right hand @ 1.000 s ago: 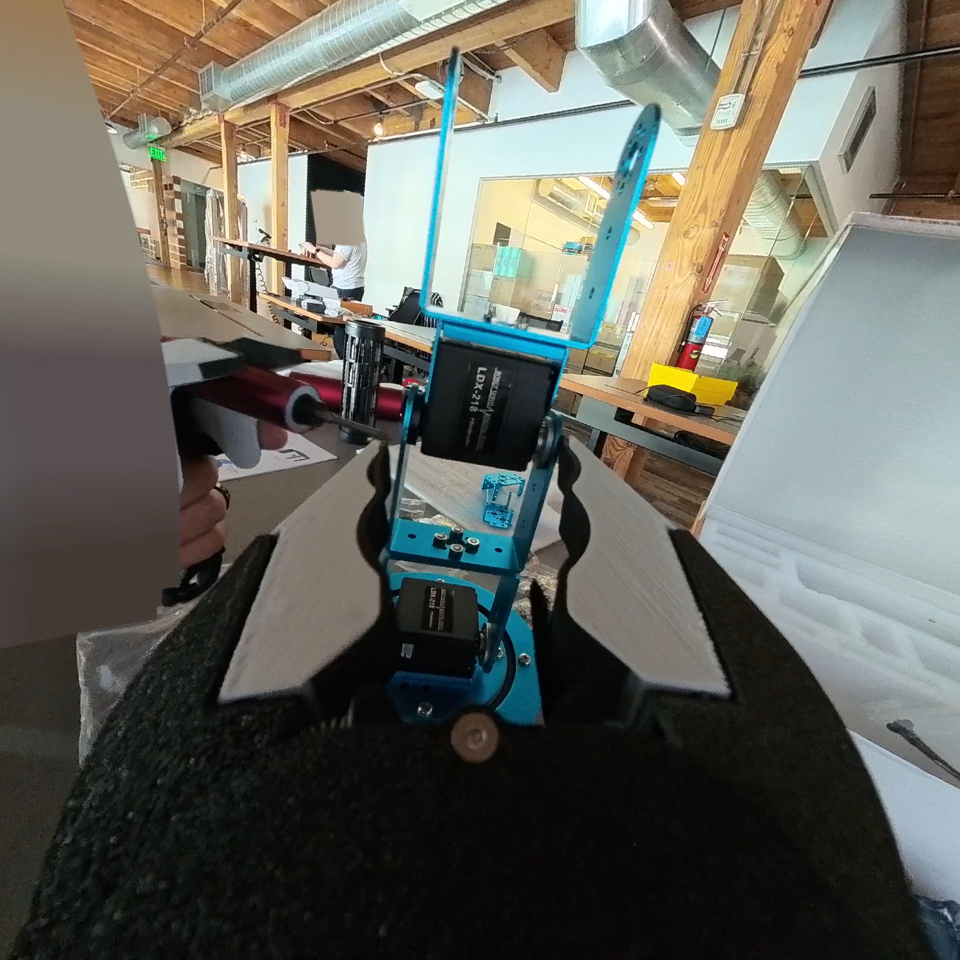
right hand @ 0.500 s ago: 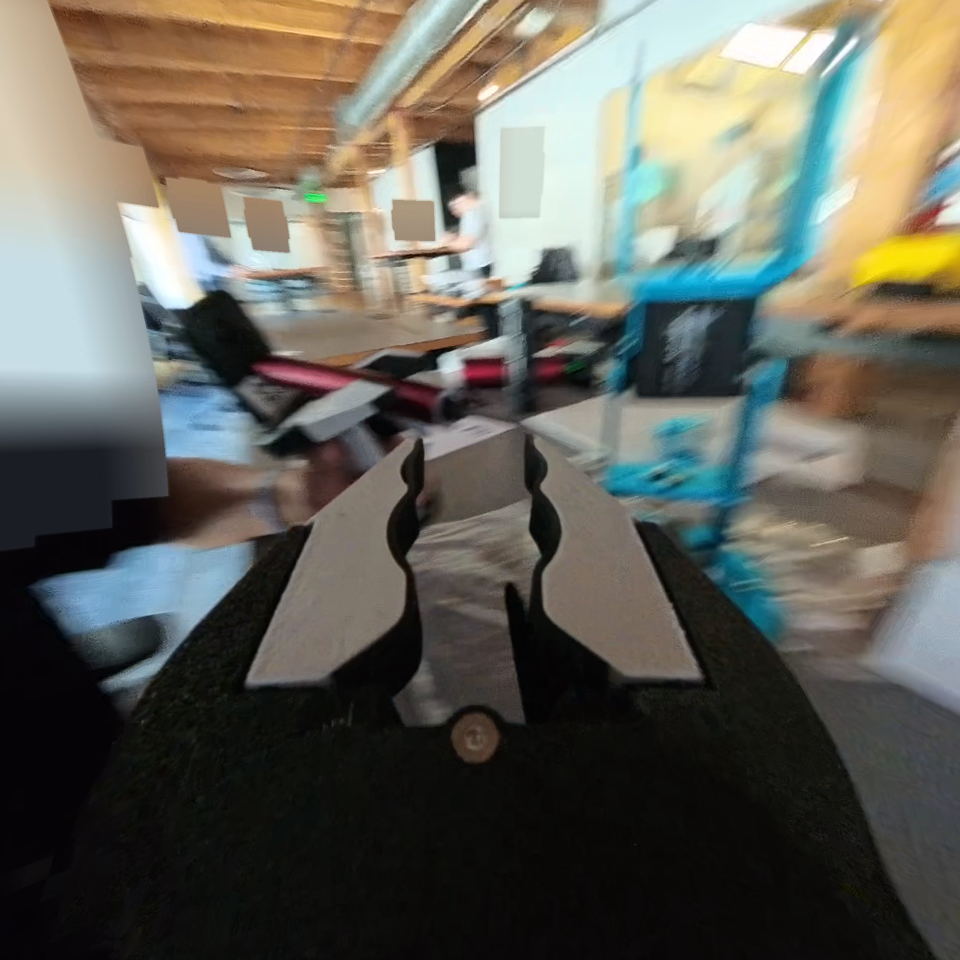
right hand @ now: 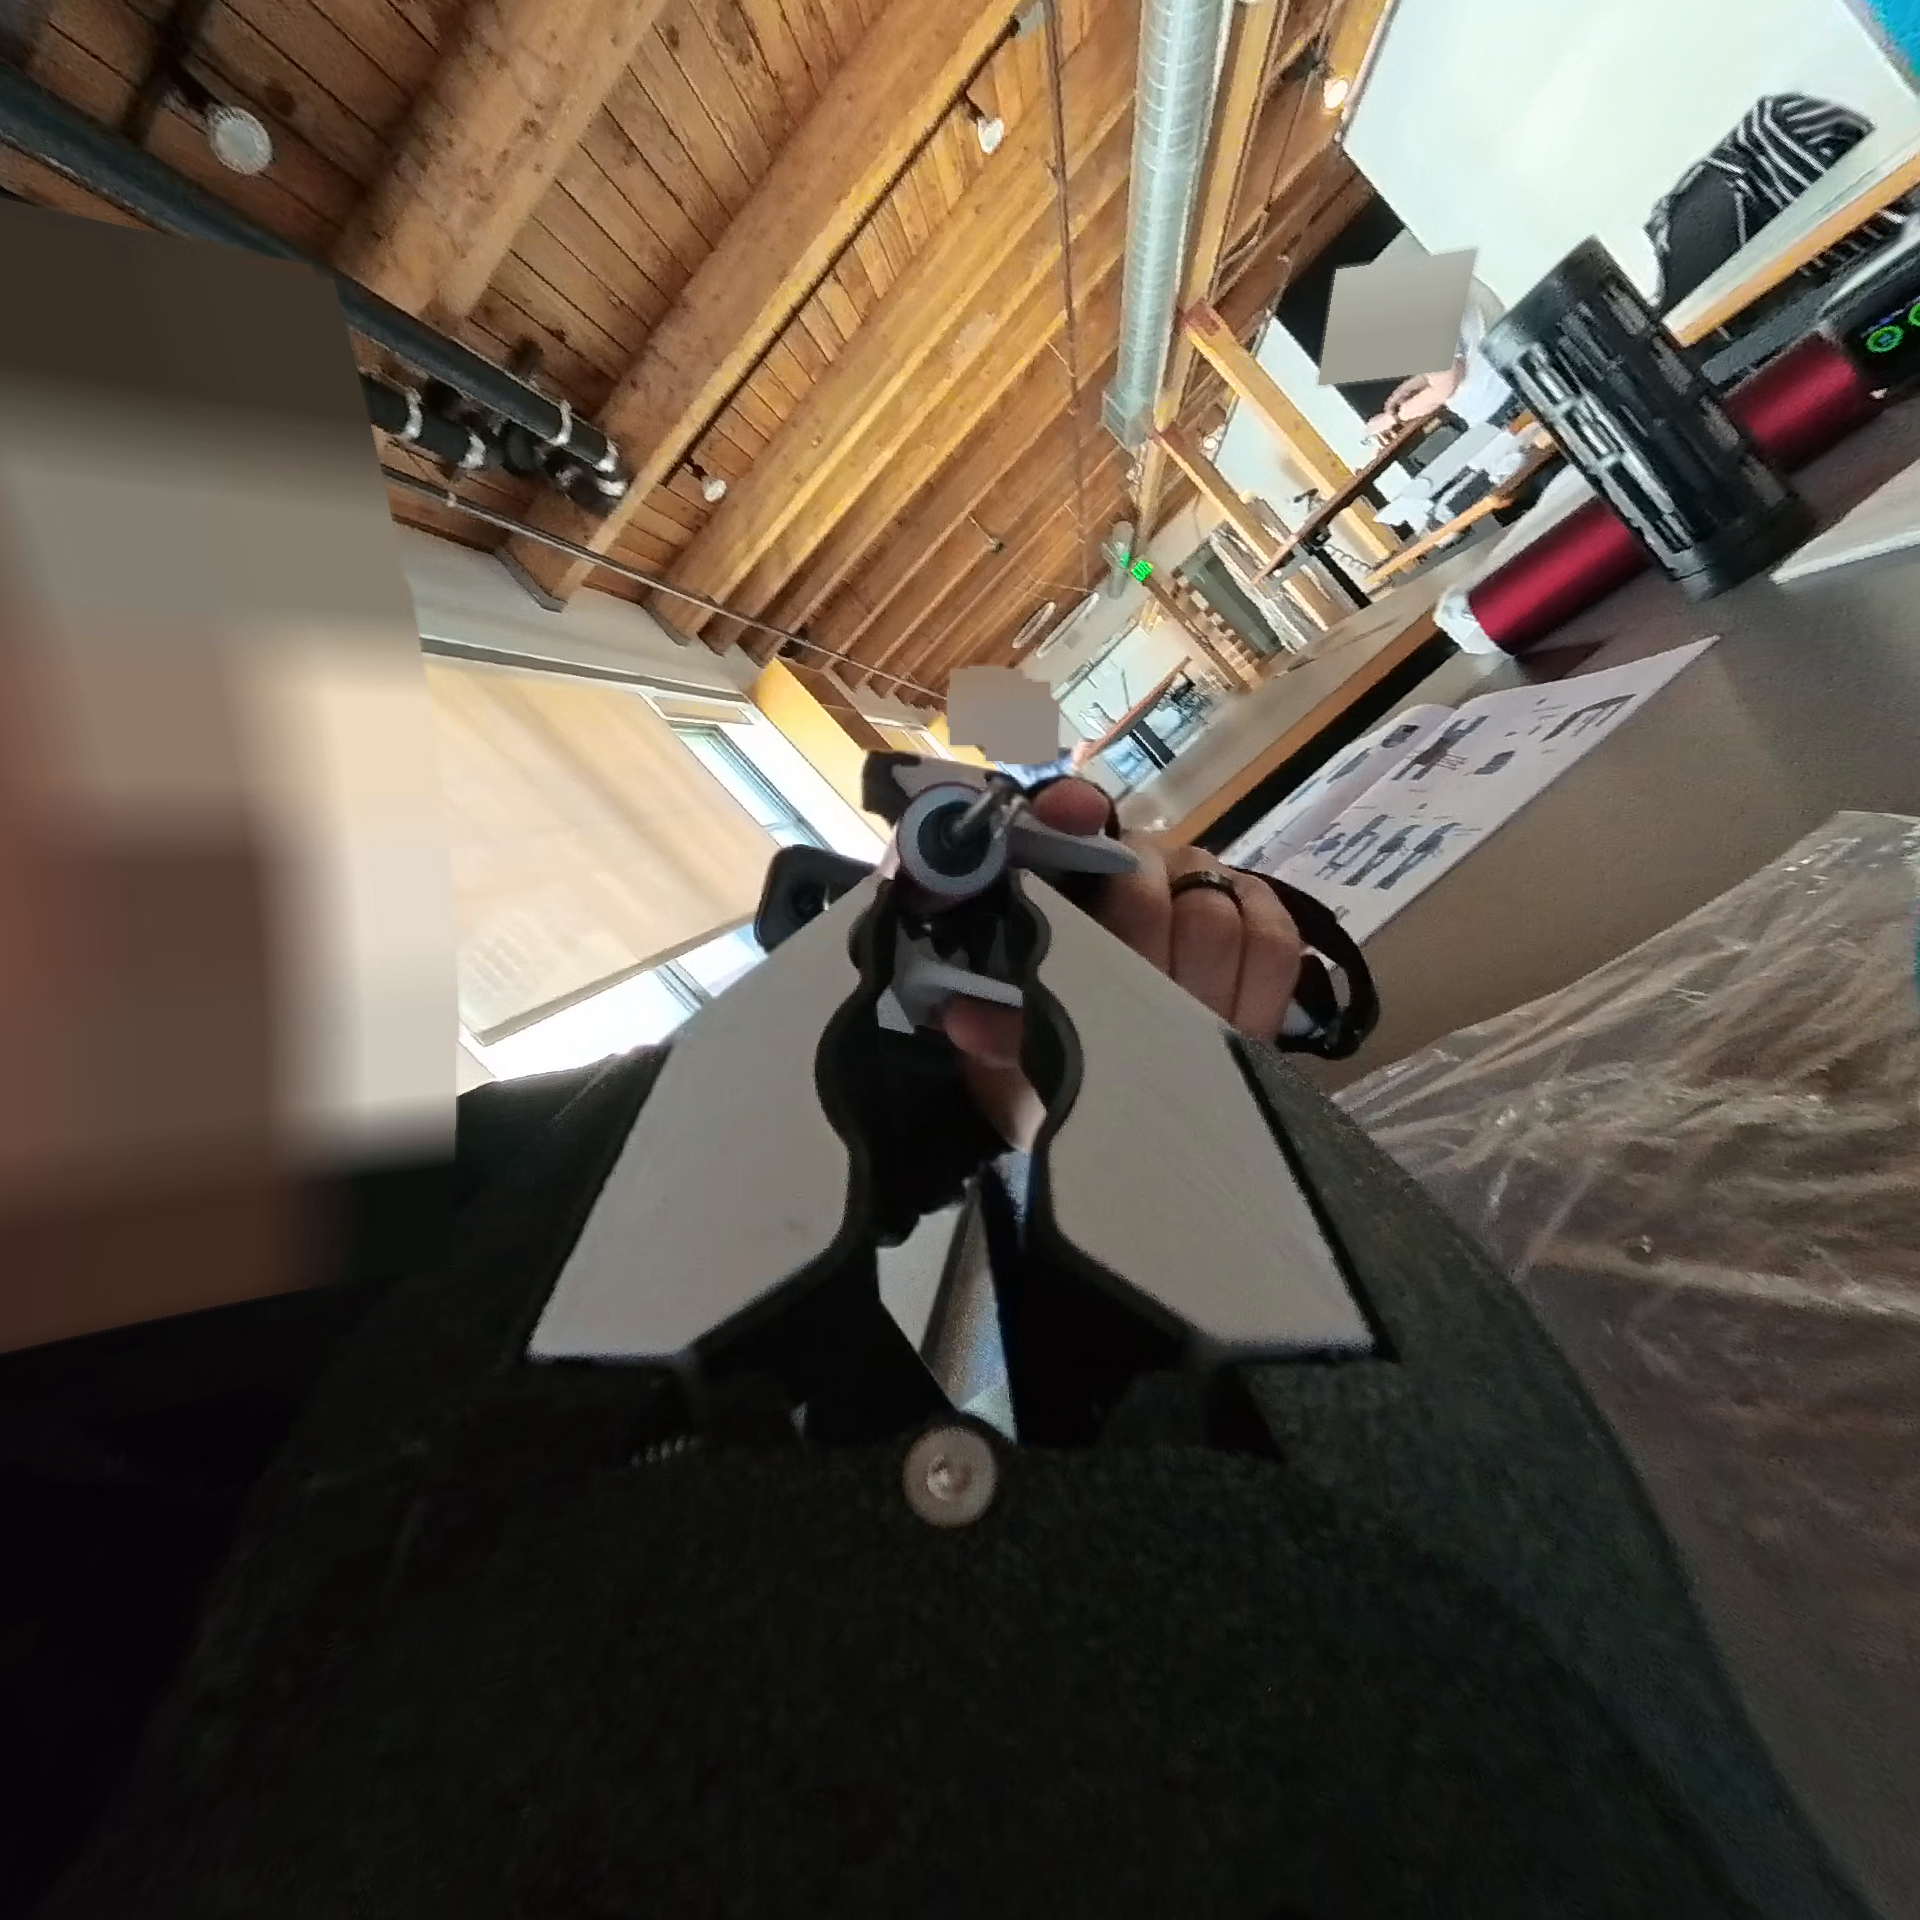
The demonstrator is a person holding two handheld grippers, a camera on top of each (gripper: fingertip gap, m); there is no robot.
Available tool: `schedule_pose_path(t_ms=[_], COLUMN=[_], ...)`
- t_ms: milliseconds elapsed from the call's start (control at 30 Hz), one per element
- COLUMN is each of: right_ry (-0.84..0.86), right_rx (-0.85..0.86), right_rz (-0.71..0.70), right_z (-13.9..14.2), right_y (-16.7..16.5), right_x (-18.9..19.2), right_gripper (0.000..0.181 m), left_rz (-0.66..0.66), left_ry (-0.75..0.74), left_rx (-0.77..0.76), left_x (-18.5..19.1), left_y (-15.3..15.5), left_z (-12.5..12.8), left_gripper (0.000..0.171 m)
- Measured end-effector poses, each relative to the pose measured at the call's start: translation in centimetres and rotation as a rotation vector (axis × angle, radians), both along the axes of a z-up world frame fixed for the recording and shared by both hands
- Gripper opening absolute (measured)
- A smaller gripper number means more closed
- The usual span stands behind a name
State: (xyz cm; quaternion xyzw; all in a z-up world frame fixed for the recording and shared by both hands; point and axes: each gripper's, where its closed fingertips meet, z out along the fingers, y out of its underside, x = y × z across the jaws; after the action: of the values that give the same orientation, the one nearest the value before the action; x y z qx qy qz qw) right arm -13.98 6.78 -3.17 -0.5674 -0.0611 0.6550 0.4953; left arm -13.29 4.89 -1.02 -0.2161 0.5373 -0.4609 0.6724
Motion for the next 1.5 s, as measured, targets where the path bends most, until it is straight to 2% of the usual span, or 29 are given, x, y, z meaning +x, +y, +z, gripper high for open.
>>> schedule_pose_path(t_ms=[167,267,400,667,900,1100,1167,1200,1300,1500], right_ry=[0.111,0.045,0.016,0.031,0.004,-0.039,0.017,0.050,0.080,0.057], right_rx=[0.057,0.157,0.162,0.106,0.050,0.039,0.053,0.077,0.070,0.017], right_rz=[0.054,0.012,-0.020,-0.005,0.006,0.014,-0.012,0.010,0.038,0.025], right_z=[1.0,1.5,1.2,0.6,-0.1,0.4,1.1,1.6,1.9,1.9], right_y=[-0.1,-0.3,0.3,1.0,1.0,1.3,1.6,1.3,1.3,1.9], right_x=[-1.0,-1.7,-1.7,-1.5,-1.1,-1.5,-1.7,-2.0,-2.6,-1.8], right_gripper=[0.020,0.021,0.018,0.017,0.017,0.018,0.021,0.032,0.020,0.019], left_rz=[-0.049,-0.059,-0.023,0.015,0.067,0.053,0.054,0.033,0.022,0.110], left_ry=[-0.058,-0.084,-0.067,-0.075,-0.038,-0.041,-0.078,-0.085,-0.115,-0.067], left_rx=[-0.091,-0.085,-0.038,-0.018,0.095,0.055,0.018,0.005,0.003,0.075], left_x=[-1.4,-2.1,-2.0,-1.7,-1.4,-1.7,-2.1,-2.2,-2.5,-1.8], left_y=[0.3,-0.1,0.2,0.9,1.1,1.1,1.0,0.8,0.4,1.5], left_z=[0.9,1.3,0.9,0.3,-0.2,0.3,0.7,0.7,0.9,0.5], left_gripper=[0.020,0.020,0.021,0.022,0.027,0.022,0.021,0.021,0.021,0.027])
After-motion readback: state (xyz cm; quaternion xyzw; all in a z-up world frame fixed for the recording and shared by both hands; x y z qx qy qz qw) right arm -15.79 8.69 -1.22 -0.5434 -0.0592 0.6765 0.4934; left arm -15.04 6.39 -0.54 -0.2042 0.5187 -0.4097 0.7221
